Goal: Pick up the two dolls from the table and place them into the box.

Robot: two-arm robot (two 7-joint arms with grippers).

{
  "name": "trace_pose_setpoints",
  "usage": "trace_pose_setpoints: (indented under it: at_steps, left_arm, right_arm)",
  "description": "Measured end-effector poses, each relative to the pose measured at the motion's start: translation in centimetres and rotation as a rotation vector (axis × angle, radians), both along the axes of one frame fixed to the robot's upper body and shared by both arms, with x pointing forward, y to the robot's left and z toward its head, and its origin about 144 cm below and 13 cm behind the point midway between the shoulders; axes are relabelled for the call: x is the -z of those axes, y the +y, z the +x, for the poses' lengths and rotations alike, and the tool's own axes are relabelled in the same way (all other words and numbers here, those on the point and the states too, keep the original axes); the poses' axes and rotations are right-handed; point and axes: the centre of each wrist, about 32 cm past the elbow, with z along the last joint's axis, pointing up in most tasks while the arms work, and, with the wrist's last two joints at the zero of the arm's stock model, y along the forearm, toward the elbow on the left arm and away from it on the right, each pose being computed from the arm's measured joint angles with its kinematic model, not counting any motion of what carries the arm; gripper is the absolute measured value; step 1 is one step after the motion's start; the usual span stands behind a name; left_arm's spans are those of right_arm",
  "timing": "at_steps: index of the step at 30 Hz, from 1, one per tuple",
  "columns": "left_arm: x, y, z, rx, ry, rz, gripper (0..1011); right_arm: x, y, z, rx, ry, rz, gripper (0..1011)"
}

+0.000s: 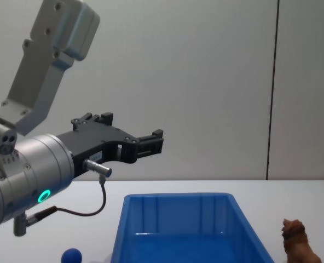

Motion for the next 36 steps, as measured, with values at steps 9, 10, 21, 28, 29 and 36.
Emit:
trace_pose_setpoints:
  at_steps: [9,10,21,28,29,36]
  left_arm:
    - [0.0,0.0,0.0,0.0,0.0,0.0,1001]
    - [0.0,0.0,0.0,0.0,0.0,0.0,1001]
    - [0.0,0.0,0.0,0.0,0.0,0.0,1001]
    - [0.0,0.0,0.0,0.0,0.0,0.0,1000]
    - [0.0,0.0,0.0,0.0,0.0,0.0,1001]
    - [0.0,0.0,0.0,0.0,0.0,0.0,1000]
  right_arm:
    - [-1.1,0.7,0.6,-0.111,-0.061,0.029,367]
    - [-1.1,0.7,0.6,-0.111,-0.061,0.029,367]
    - [-2.2,2.1,1.7,-0.279,-0.101,0.087,367]
    - [-2.6,2.9,2.3,-0.373,-0.107,0.122,368]
    - [-2.7,3.1,2.4,-0.395,-0.108,0.131,369]
    - [-3.1,4.5,3.3,-0.509,-0.083,0.177,580]
